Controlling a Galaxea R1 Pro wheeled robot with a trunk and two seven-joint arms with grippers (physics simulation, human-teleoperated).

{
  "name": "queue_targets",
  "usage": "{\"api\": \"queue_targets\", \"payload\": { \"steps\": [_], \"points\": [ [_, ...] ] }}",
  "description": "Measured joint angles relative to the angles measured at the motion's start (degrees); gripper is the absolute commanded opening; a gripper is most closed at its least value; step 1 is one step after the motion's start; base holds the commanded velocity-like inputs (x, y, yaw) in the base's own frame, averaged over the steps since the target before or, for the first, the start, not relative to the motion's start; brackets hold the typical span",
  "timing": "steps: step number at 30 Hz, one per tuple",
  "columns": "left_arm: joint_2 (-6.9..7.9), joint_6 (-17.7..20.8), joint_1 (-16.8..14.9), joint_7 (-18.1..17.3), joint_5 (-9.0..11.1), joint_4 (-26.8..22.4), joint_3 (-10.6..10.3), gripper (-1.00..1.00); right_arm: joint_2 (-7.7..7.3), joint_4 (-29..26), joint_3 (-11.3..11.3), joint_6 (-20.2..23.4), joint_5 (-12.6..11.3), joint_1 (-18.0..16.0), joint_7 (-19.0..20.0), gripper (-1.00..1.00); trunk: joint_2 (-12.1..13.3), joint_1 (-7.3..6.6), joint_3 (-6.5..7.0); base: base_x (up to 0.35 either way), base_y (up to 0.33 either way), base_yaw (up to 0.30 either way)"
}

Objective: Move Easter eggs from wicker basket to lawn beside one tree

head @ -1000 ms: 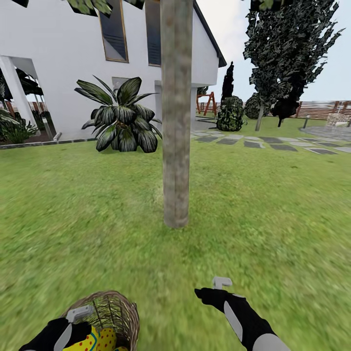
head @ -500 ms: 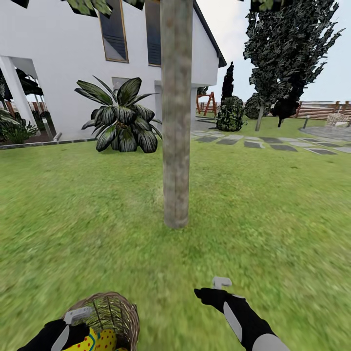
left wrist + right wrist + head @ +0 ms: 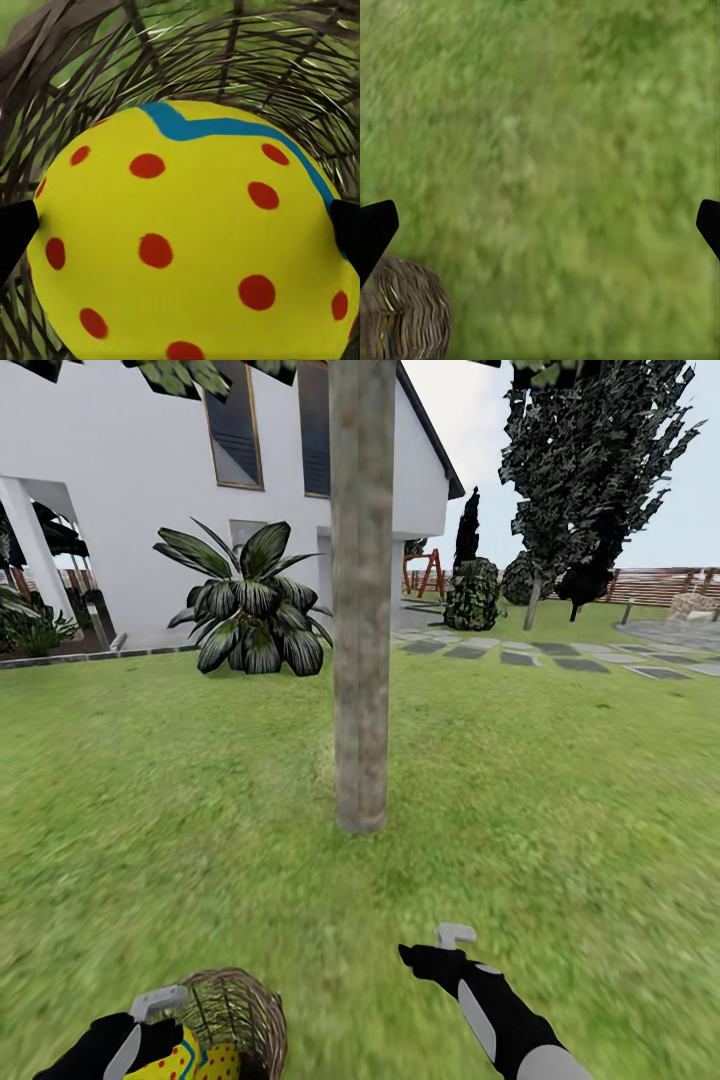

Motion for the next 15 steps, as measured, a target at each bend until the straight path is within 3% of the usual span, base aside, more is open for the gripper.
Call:
{"api": "queue_targets", "payload": {
  "steps": [15],
  "points": [
    [0.02,-0.10,-0.01,-0.08,0.03,-0.12,0.00,-1.00,0.02,0.00,0.00,-0.01,0.00,0.00,0.00,1.00,6.02,-3.29,2.69,0.000,0.000,0.000]
  ]
}}
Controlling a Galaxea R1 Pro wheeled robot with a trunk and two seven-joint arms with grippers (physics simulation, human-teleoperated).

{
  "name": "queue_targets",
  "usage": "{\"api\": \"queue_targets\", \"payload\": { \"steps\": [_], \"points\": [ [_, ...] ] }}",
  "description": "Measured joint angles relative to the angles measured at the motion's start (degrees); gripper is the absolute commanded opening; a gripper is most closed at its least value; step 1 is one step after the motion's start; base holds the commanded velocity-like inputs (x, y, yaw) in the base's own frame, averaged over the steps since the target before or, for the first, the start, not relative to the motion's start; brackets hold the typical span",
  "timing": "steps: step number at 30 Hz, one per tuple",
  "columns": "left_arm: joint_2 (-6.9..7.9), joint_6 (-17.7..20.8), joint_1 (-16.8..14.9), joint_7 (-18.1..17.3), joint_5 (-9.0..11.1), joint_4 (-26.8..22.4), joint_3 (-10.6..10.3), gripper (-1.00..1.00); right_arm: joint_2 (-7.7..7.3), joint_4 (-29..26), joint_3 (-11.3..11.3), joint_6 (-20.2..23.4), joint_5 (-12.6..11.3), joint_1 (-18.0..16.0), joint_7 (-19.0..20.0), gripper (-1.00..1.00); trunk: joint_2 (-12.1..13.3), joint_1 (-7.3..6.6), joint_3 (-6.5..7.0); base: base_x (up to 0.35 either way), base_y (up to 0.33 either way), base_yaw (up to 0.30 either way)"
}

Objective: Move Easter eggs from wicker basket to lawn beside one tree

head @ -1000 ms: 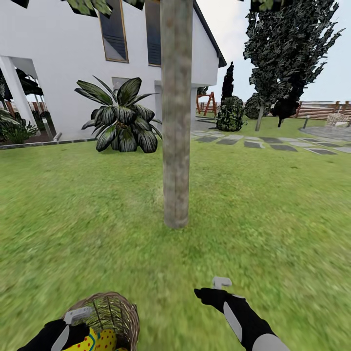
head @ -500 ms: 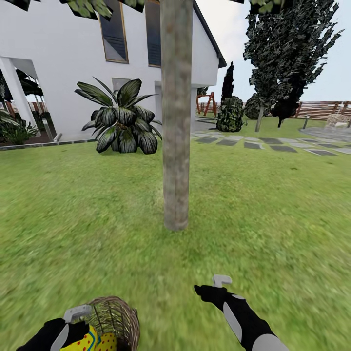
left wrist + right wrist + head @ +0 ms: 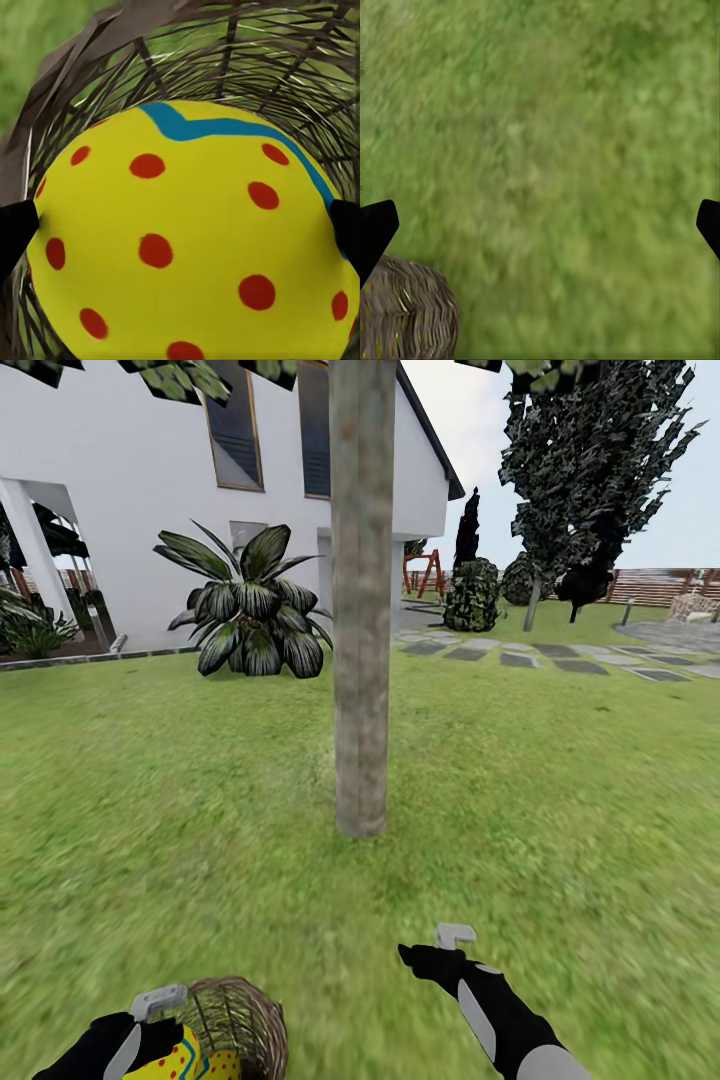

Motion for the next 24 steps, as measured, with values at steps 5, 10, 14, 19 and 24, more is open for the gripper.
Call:
{"api": "queue_targets", "payload": {
  "steps": [5,10,14,19,24],
  "points": [
    [0.01,-0.02,0.01,-0.69,0.03,0.00,-0.03,-1.00,0.06,0.12,0.00,-0.07,0.00,0.00,0.00,1.00,2.00,-1.10,0.90,0.000,0.000,0.000],
    [0.04,-0.05,0.01,-2.61,0.00,-0.07,-0.09,-1.00,0.07,0.17,0.00,-0.09,0.00,0.00,0.00,1.00,4.01,-2.20,1.80,0.000,0.000,0.000],
    [0.06,-0.04,0.03,-3.35,0.00,-1.35,-0.14,-1.00,0.07,0.18,0.00,-0.09,0.00,0.00,0.00,1.00,5.62,-3.08,2.52,0.000,0.000,0.000],
    [0.06,-0.04,0.10,-4.01,-0.06,-2.61,-0.17,-1.00,0.09,0.18,0.00,-0.09,0.00,0.00,0.00,1.00,7.62,-4.18,3.41,0.000,0.000,0.000],
    [0.06,-0.04,0.10,-4.07,-0.08,-2.72,-0.17,-1.00,0.08,0.18,0.00,-0.10,0.00,0.00,0.02,1.00,9.63,-5.27,4.31,0.000,0.000,0.000]
  ]
}}
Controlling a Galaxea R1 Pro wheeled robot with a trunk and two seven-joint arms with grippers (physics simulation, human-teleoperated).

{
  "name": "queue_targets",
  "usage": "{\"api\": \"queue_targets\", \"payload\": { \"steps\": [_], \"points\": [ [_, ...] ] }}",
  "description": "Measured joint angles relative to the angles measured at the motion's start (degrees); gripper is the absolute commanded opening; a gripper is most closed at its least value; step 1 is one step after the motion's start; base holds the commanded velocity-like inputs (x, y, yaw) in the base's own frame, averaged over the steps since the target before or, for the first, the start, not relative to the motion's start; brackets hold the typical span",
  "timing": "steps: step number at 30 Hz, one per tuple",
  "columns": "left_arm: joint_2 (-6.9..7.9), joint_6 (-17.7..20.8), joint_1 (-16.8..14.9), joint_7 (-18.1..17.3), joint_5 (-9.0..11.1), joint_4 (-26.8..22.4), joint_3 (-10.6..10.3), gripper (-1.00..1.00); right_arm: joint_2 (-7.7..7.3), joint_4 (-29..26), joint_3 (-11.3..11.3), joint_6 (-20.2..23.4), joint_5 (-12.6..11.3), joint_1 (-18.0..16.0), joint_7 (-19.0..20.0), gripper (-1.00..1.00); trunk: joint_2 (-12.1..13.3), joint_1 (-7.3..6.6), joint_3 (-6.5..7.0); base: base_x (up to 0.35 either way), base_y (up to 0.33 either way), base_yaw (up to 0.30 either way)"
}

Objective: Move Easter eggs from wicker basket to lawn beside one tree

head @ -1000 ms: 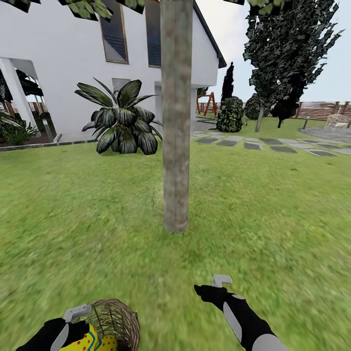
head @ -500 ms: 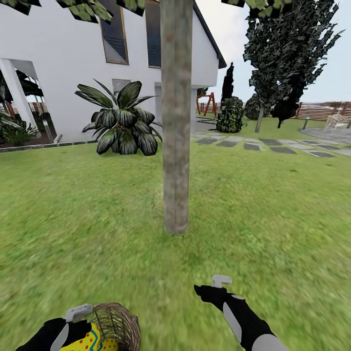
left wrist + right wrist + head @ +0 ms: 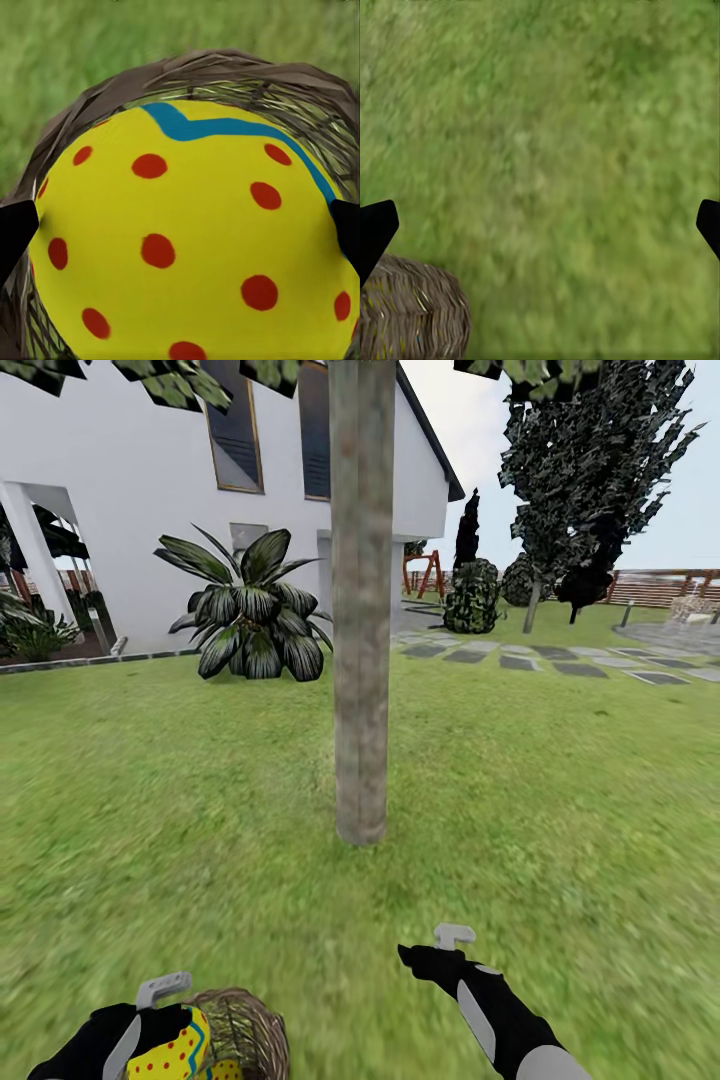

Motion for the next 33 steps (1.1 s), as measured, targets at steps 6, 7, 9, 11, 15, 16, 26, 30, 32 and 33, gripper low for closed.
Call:
{"api": "queue_targets", "payload": {
  "steps": [6,7,9,11,15,16,26,30,32,33],
  "points": [
    [0.02,0.00,0.00,-0.01,-0.02,-0.01,0.00,-1.00,0.01,0.00,0.00,-0.01,0.00,0.00,0.00,1.00,2.41,-1.32,1.08,0.000,0.000,0.000],
    [0.01,0.00,0.00,0.00,-0.01,-0.01,0.00,-1.00,0.04,0.00,0.00,-0.02,0.00,0.00,-0.01,1.00,2.81,-1.54,1.26,0.000,0.000,0.000],
    [0.02,0.00,0.01,-0.01,-0.01,0.00,0.00,-1.00,0.00,0.00,0.05,0.00,0.00,0.00,-0.01,1.00,3.61,-1.98,1.62,0.000,0.000,0.000],
    [0.03,0.00,0.05,-0.01,0.00,-0.01,0.00,-1.00,0.00,0.00,0.07,0.01,0.00,0.00,-0.01,1.00,4.41,-2.42,1.97,0.000,0.000,0.000],
    [0.03,0.00,0.06,-0.08,0.00,-0.01,0.00,-1.00,0.07,0.00,0.07,0.01,0.00,0.00,-0.01,1.00,6.02,-3.30,2.69,0.000,0.000,0.000],
    [0.05,0.00,0.07,-0.10,-0.01,-0.01,0.00,-1.00,0.07,0.00,0.08,0.01,0.00,0.00,-0.01,1.00,6.42,-3.52,2.87,0.000,0.000,0.000],
    [0.09,-0.01,0.09,-1.05,0.00,-0.03,0.08,-1.00,0.00,0.61,0.08,-0.03,0.00,0.00,-0.01,1.00,10.43,-5.71,4.67,0.000,0.000,0.000],
    [0.09,0.01,0.16,-1.34,0.00,-0.94,0.05,-1.00,0.00,0.62,0.08,-0.02,0.00,0.00,0.00,1.00,12.03,-6.59,5.39,0.000,0.000,0.000],
    [0.09,0.08,0.87,-1.70,-0.01,-2.02,0.08,-1.00,0.00,0.62,0.08,-0.03,0.00,0.00,0.01,1.00,12.84,-7.03,5.75,0.000,0.000,0.000],
    [0.09,0.19,1.60,-1.86,0.01,-3.35,0.10,-1.00,0.00,0.62,0.08,-0.02,0.00,0.00,0.00,1.00,13.24,-7.25,5.93,0.000,0.000,0.000]
  ]
}}
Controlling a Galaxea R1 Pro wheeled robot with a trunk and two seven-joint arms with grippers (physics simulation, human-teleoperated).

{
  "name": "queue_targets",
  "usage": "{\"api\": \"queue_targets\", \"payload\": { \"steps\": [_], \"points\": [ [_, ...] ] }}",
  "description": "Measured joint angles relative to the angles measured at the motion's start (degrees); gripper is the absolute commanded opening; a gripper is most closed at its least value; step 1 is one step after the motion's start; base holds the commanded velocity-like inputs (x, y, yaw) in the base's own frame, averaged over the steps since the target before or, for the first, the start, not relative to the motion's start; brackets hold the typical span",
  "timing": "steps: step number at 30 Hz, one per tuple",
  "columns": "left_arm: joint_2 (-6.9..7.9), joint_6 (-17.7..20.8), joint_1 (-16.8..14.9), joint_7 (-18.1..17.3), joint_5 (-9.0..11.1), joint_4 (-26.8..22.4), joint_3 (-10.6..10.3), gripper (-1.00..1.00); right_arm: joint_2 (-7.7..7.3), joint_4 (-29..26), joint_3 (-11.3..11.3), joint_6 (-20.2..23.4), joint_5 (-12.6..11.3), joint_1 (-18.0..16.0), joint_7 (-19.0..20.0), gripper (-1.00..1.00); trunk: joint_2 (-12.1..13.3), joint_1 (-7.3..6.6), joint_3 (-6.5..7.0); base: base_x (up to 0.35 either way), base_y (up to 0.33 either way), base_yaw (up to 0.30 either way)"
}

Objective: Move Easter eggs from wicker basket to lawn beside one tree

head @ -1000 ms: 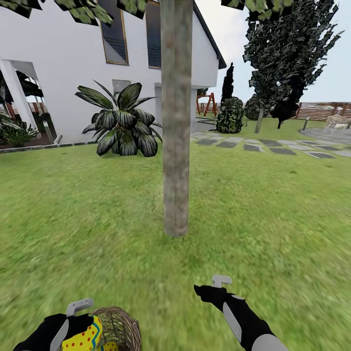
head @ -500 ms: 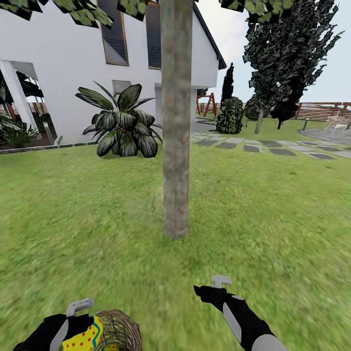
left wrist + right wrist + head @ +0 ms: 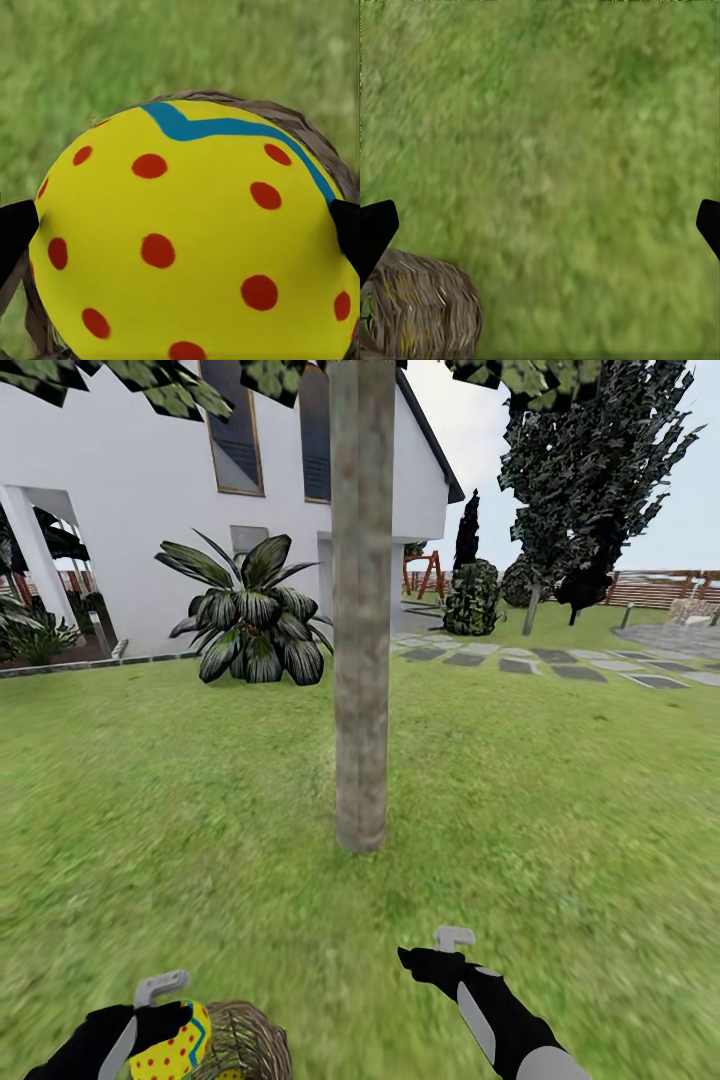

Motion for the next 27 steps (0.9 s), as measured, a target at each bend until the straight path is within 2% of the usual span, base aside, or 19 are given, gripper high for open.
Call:
{"api": "queue_targets", "payload": {
  "steps": [2,7,10,14,16,27],
  "points": [
    [-0.04,0.77,3.45,-0.33,0.16,-6.28,0.09,-1.00,0.00,0.00,0.00,0.02,0.00,0.00,0.02,1.00,0.80,-0.44,0.36,0.000,0.000,0.000],
    [-0.39,5.13,14.69,-0.52,0.41,-27.59,0.40,-1.00,0.00,0.00,0.00,-0.01,0.00,0.00,0.02,1.00,2.81,-1.54,1.26,0.000,0.000,0.000],
    [-0.53,6.06,18.07,-0.82,0.50,-33.53,0.51,-1.00,0.00,0.00,0.00,0.01,0.00,0.00,0.02,1.00,4.01,-2.20,1.80,0.000,0.000,0.000],
    [-0.80,6.34,21.70,-1.16,0.55,-39.64,0.59,-1.00,0.00,0.00,0.00,-0.05,0.00,0.00,0.05,1.00,5.62,-3.08,2.52,0.000,0.000,0.000],
    [-0.91,6.35,22.52,-1.20,0.64,-41.19,0.60,-1.00,0.00,0.00,0.00,-0.04,0.00,0.00,0.03,1.00,6.42,-3.52,2.88,0.000,0.000,0.000],
    [-0.99,6.24,23.18,-1.38,2.17,-43.28,0.62,-1.00,0.09,0.09,0.00,-0.02,0.00,0.00,0.03,1.00,10.84,-5.93,4.85,0.000,0.000,0.000]
  ]
}}
